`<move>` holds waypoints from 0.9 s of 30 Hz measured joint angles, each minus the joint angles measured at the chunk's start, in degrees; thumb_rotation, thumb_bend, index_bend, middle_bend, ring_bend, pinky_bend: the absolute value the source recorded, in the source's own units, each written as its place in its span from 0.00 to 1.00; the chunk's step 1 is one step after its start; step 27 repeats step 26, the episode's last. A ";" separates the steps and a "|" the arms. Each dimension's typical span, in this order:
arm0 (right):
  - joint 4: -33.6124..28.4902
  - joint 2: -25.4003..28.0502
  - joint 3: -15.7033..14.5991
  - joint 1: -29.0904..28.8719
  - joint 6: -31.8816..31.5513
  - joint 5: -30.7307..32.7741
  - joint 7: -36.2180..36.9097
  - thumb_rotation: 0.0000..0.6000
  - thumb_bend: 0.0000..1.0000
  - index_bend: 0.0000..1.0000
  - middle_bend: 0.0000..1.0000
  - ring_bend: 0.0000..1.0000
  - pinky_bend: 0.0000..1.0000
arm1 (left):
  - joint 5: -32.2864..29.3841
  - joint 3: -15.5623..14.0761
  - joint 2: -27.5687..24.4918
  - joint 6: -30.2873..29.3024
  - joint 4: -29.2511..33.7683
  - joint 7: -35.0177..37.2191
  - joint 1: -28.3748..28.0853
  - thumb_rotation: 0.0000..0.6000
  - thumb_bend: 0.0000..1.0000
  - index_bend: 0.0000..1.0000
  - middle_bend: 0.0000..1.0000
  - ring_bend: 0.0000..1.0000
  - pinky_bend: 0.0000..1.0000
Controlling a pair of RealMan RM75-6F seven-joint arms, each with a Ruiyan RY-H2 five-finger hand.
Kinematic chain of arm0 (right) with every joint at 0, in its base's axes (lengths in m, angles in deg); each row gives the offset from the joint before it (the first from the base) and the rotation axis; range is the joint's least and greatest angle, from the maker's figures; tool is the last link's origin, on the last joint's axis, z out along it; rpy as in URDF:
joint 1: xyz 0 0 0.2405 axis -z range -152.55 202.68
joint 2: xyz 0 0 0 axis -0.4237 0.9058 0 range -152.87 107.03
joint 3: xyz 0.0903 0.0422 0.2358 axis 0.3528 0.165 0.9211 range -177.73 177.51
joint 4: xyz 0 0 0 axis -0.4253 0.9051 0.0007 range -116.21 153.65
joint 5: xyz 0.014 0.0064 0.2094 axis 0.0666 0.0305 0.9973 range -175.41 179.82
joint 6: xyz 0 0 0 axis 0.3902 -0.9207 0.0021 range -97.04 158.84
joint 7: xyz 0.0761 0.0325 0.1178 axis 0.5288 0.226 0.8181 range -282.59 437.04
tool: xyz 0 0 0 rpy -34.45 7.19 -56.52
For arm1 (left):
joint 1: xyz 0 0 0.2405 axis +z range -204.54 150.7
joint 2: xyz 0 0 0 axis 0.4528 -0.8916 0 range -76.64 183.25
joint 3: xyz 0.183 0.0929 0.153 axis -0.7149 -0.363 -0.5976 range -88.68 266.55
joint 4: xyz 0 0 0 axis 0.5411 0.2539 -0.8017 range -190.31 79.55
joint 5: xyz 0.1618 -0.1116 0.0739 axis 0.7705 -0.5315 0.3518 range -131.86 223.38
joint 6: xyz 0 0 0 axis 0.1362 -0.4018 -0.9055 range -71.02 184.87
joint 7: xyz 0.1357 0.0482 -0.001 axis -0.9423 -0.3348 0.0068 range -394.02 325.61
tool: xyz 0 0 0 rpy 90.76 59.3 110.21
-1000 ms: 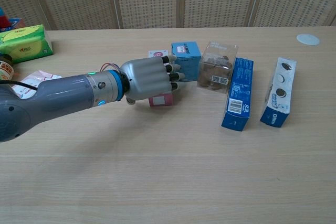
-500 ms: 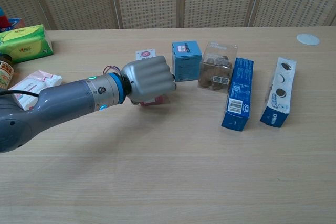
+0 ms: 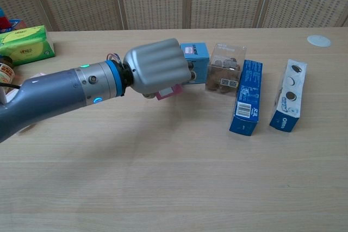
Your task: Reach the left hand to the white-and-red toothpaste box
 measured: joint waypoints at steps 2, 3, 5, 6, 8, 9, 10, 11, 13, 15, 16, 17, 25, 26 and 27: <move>-0.09 -0.01 -0.08 0.02 -0.13 -0.27 -0.13 1.00 0.00 0.00 0.00 0.00 0.00 | 0.33 0.36 -2.87 -0.99 4.42 -0.69 0.08 1.00 0.02 0.72 0.68 0.72 0.72; -0.14 -0.02 -0.12 0.03 -0.17 -0.40 -0.24 1.00 0.00 0.00 0.00 0.00 0.00 | 0.43 0.56 -4.28 -1.39 6.56 -1.10 0.15 1.00 0.02 0.72 0.68 0.72 0.72; -0.28 -0.08 -0.23 0.02 -0.24 -0.72 -0.64 1.00 0.00 0.00 0.00 0.00 0.00 | 0.52 1.10 -7.91 -2.29 12.07 -2.24 0.43 1.00 0.02 0.72 0.68 0.72 0.72; -0.37 -0.10 -0.30 0.01 -0.26 -0.88 -0.85 1.00 0.00 0.00 0.00 0.00 0.00 | 0.51 1.37 -9.63 -2.67 14.62 -2.80 0.59 1.00 0.02 0.72 0.68 0.72 0.72; -0.64 -0.17 -0.47 0.02 -0.35 -1.33 -1.40 1.00 0.00 0.00 0.00 0.00 0.00 | 0.44 2.10 -14.07 -3.58 20.85 -4.28 1.07 1.00 0.02 0.72 0.68 0.72 0.72; -0.78 -0.20 -0.56 0.02 -0.39 -1.52 -1.64 1.00 0.00 0.00 0.00 0.00 0.00 | 0.37 2.46 -16.14 -4.00 23.59 -4.94 1.32 1.00 0.02 0.72 0.68 0.72 0.72; -0.94 -0.25 -0.67 0.04 -0.43 -1.74 -1.97 1.00 0.00 0.00 0.00 0.00 0.00 | 0.24 3.01 -19.02 -4.60 27.26 -5.78 1.71 1.00 0.02 0.72 0.68 0.72 0.72; -1.06 -0.28 -0.74 0.04 -0.46 -1.87 -2.23 1.00 0.00 0.00 0.00 0.00 0.00 | 0.12 3.47 -21.28 -5.10 29.99 -6.36 2.03 1.00 0.02 0.72 0.68 0.72 0.72; -1.33 -0.38 -0.89 0.06 -0.54 -2.19 -2.91 1.00 0.00 0.00 0.00 0.00 0.00 | -0.22 4.74 -26.82 -6.41 36.17 -7.51 2.89 1.00 0.02 0.72 0.68 0.72 0.72; -1.57 -0.47 -1.03 0.07 -0.60 -2.50 -3.44 1.00 0.00 0.00 0.00 0.00 0.00 | -0.57 6.01 -31.49 -7.65 40.98 -8.20 3.71 1.00 0.02 0.72 0.68 0.72 0.72; -1.71 -0.52 -1.10 0.07 -0.64 -2.64 -3.75 1.00 0.00 0.00 0.00 0.00 0.00 | -0.81 6.94 -34.48 -8.50 43.80 -8.52 4.27 1.00 0.02 0.71 0.68 0.72 0.72; -1.81 -0.56 -1.14 0.07 -0.66 -2.73 -3.99 1.00 0.00 0.00 0.00 0.00 0.00 | -1.01 7.67 -36.66 -9.14 45.61 -8.69 4.70 1.00 0.02 0.72 0.68 0.72 0.72; -2.60 -0.66 -1.42 0.33 -1.54 -3.49 -5.21 1.00 0.00 0.00 0.00 0.00 0.00 | -2.60 14.46 -53.22 -14.52 57.34 -7.48 8.70 1.00 0.02 0.72 0.68 0.72 0.72; -2.68 -0.68 -1.44 0.35 -1.59 -3.56 -5.29 1.00 0.00 0.00 0.00 0.00 0.00 | -2.73 15.13 -54.62 -15.03 58.16 -7.08 9.13 1.00 0.02 0.72 0.68 0.72 0.72; -2.68 -0.68 -1.44 0.35 -1.59 -3.56 -5.29 1.00 0.00 0.00 0.00 0.00 0.00 | -2.73 15.13 -54.62 -15.03 58.16 -7.08 9.13 1.00 0.02 0.72 0.68 0.72 0.72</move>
